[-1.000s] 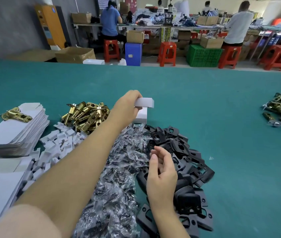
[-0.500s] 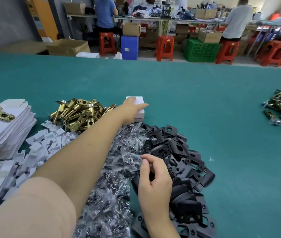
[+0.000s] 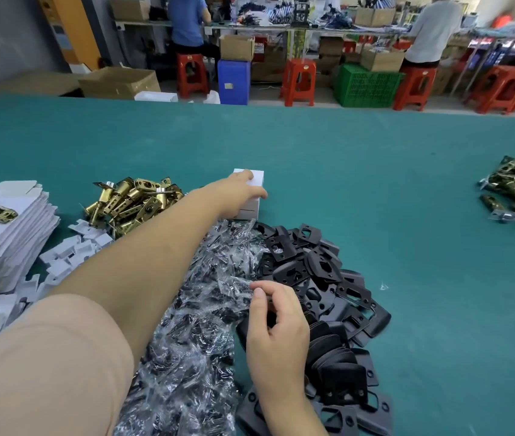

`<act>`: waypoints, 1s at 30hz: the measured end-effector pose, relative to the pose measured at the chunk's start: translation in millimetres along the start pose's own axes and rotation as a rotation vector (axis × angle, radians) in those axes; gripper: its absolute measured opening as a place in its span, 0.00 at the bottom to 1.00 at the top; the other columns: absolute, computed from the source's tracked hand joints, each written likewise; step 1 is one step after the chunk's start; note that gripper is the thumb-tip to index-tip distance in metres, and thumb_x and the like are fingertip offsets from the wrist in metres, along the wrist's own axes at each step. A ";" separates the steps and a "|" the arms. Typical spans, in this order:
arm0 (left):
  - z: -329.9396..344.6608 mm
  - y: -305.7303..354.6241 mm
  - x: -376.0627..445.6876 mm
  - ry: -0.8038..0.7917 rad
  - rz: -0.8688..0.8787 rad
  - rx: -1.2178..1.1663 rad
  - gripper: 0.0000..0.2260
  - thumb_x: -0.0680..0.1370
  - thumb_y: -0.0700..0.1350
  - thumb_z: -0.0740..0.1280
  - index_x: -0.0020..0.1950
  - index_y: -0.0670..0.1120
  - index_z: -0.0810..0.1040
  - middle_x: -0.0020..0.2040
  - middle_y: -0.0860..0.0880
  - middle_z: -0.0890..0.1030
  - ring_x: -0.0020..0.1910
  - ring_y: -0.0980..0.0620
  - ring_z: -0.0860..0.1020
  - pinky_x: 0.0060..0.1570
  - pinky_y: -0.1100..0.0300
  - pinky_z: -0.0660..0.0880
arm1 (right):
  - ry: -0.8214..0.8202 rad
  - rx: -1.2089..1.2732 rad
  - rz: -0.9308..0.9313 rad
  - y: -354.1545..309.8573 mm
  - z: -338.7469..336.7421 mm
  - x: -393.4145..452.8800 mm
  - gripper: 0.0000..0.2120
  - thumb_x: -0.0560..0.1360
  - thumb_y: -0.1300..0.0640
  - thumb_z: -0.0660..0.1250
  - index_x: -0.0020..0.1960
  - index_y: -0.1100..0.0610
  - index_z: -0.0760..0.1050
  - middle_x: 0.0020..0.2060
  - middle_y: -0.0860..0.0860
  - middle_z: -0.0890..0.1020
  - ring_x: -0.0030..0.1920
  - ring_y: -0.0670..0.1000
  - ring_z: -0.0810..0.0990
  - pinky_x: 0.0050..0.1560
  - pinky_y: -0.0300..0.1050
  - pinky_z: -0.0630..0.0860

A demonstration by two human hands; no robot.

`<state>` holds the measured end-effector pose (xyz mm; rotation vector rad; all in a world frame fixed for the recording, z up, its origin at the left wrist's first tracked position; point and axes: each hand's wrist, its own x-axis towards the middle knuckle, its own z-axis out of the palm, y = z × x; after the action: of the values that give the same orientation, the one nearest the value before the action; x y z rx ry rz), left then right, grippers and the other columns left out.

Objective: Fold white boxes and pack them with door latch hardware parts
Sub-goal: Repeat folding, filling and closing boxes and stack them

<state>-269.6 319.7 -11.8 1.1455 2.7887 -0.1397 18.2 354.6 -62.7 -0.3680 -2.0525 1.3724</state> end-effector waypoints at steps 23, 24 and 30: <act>-1.4 -13.5 -344.2 0.165 -0.538 0.088 0.09 0.83 0.48 0.59 0.60 0.57 0.75 0.53 0.55 0.83 0.47 0.52 0.81 0.36 0.57 0.73 | -0.223 -0.170 -0.106 -13.0 -21.5 -6.4 0.09 0.82 0.59 0.65 0.57 0.55 0.83 0.46 0.44 0.84 0.36 0.36 0.75 0.38 0.29 0.67; 1.0 -23.7 -357.2 0.165 -0.605 0.084 0.08 0.83 0.49 0.59 0.58 0.55 0.75 0.51 0.54 0.83 0.47 0.51 0.81 0.37 0.57 0.74 | -0.226 -0.165 -0.090 -14.7 -23.6 -6.5 0.09 0.82 0.59 0.65 0.57 0.55 0.83 0.45 0.44 0.84 0.33 0.37 0.74 0.36 0.29 0.66; 24.1 -59.1 -396.4 0.118 -0.798 0.093 0.11 0.83 0.54 0.58 0.59 0.53 0.76 0.55 0.52 0.82 0.51 0.48 0.80 0.41 0.57 0.71 | -0.264 -0.199 -0.038 -22.8 -35.3 -10.2 0.08 0.83 0.57 0.65 0.55 0.51 0.83 0.36 0.43 0.81 0.28 0.39 0.73 0.29 0.31 0.68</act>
<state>-29.8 -0.1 25.7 -0.0150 3.1922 -0.2774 51.1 365.1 -36.7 -0.2400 -2.4101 1.2522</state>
